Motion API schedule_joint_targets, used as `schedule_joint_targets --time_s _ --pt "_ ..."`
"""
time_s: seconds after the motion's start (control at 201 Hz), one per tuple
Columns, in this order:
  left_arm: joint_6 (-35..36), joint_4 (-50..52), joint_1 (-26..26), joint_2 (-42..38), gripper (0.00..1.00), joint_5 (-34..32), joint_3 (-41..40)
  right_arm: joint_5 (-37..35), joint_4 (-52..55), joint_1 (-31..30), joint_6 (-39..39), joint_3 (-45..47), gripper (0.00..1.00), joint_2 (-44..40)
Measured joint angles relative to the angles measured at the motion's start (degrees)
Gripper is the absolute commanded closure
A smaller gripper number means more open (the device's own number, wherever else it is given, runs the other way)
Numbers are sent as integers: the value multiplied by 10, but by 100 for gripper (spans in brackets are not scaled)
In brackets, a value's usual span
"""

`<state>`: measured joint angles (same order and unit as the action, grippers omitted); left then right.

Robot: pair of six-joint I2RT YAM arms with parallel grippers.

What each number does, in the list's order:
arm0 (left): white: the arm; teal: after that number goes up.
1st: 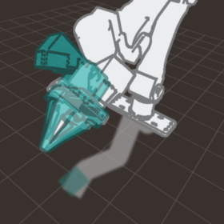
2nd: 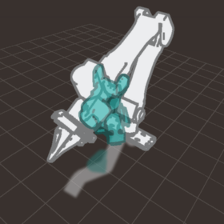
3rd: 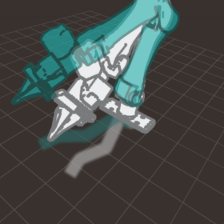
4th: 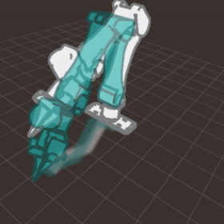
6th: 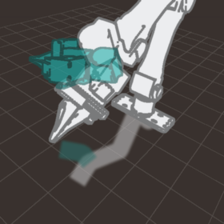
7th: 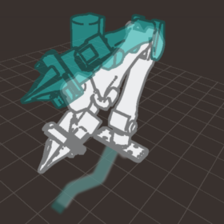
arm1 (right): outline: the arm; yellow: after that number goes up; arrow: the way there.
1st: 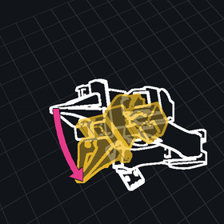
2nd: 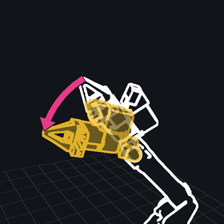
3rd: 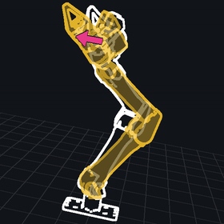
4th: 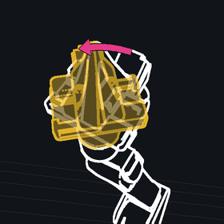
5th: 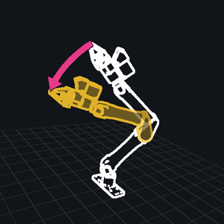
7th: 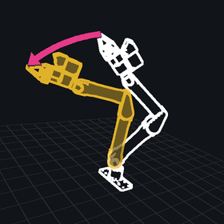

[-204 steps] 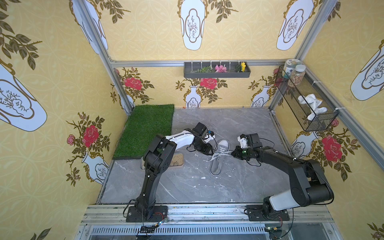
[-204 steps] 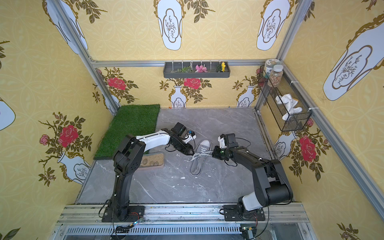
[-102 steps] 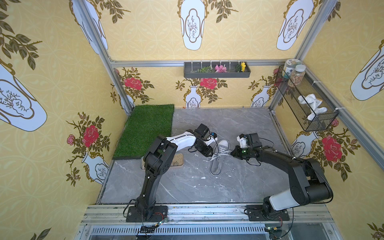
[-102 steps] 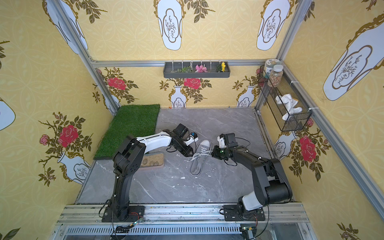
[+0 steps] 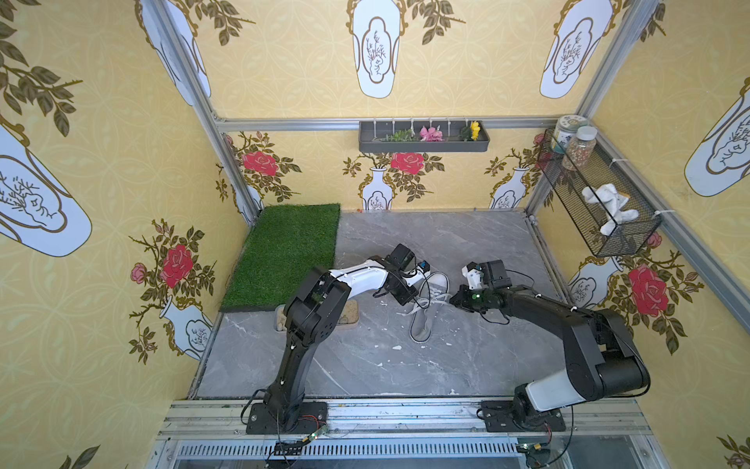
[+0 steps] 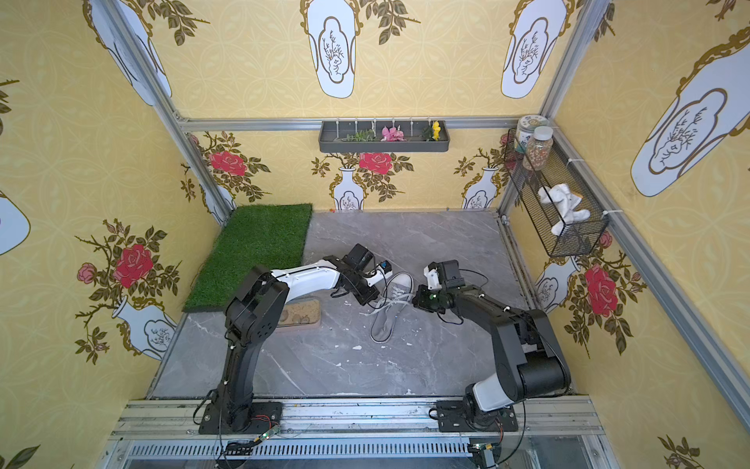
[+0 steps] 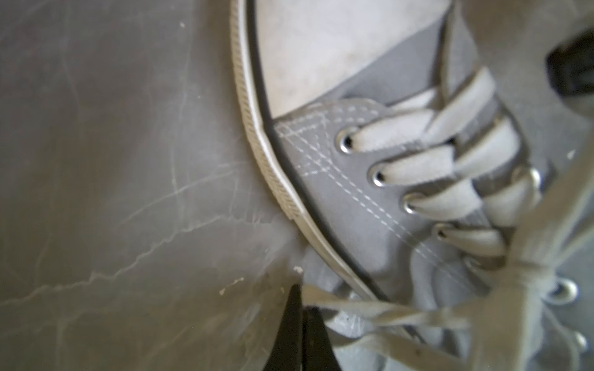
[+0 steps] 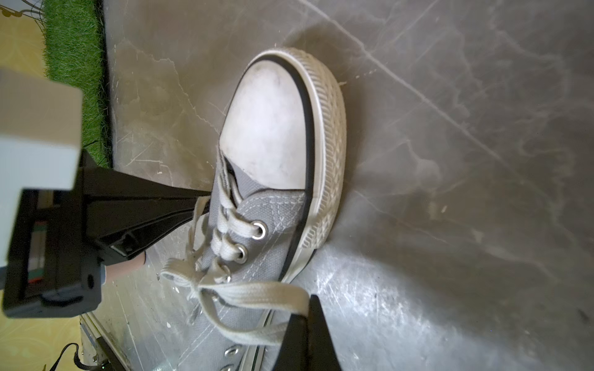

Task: Tie the shoes
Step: Tie the shoelace on the shoe.

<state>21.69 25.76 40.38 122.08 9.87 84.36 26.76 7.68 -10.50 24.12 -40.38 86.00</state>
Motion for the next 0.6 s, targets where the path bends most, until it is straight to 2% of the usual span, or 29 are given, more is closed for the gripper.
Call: schedule_joint_targets --time_s 0.289,0.597 --pt "-34 -11 -4 -65 100 -24 -58 -30 4 -1 7 7 100 -40" --pt "-57 -13 -6 -61 100 -60 -61 -70 37 -5 9 7 100 -53"
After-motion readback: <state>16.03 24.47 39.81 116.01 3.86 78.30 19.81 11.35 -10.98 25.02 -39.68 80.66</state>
